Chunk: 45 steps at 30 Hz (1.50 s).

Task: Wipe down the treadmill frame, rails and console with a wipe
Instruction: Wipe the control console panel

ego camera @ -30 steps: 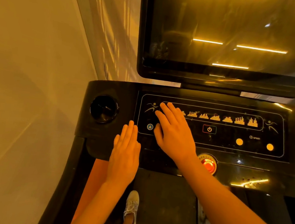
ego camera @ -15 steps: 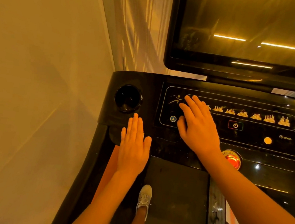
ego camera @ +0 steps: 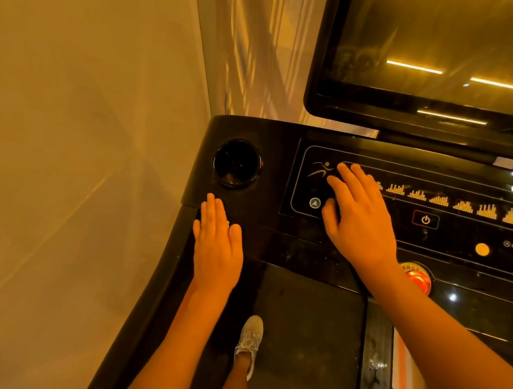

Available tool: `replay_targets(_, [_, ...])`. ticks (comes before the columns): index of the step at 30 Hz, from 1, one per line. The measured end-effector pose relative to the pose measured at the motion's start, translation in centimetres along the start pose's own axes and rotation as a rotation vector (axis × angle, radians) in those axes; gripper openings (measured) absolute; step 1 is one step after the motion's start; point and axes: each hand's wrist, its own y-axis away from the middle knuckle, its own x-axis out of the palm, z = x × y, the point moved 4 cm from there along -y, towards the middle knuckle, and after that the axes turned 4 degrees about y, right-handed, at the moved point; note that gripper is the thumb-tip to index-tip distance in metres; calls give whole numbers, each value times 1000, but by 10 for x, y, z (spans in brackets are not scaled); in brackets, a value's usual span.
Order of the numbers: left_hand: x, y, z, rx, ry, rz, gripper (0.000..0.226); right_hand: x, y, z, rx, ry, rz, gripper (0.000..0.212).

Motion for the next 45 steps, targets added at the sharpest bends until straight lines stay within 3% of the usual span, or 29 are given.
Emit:
replay_targets(6, [13, 20, -11, 211, -117, 127, 62, 2, 0, -1, 2, -5, 12, 42])
replay_targets(11, [1, 9, 6, 15, -1, 39, 63, 1, 0, -2, -7, -8, 4, 43])
replay_targets(16, [26, 39, -36, 209, -101, 106, 60, 2, -1, -3, 0, -11, 18, 43])
replay_targets(23, [17, 14, -42, 230, -60, 168, 63, 2, 0, -5, -3, -47, 32, 42])
replay_targets(30, [11, -14, -63, 401, -174, 292, 65, -17, -1, -21, 52, -287, 127, 42])
replay_targets(38, [21, -79, -125, 447, -208, 288, 64, -45, 46, -109, 41, -67, 138, 48])
replay_targets(45, [29, -109, -148, 449, -153, 281, 62, -37, 57, -119, 12, -30, 114, 53])
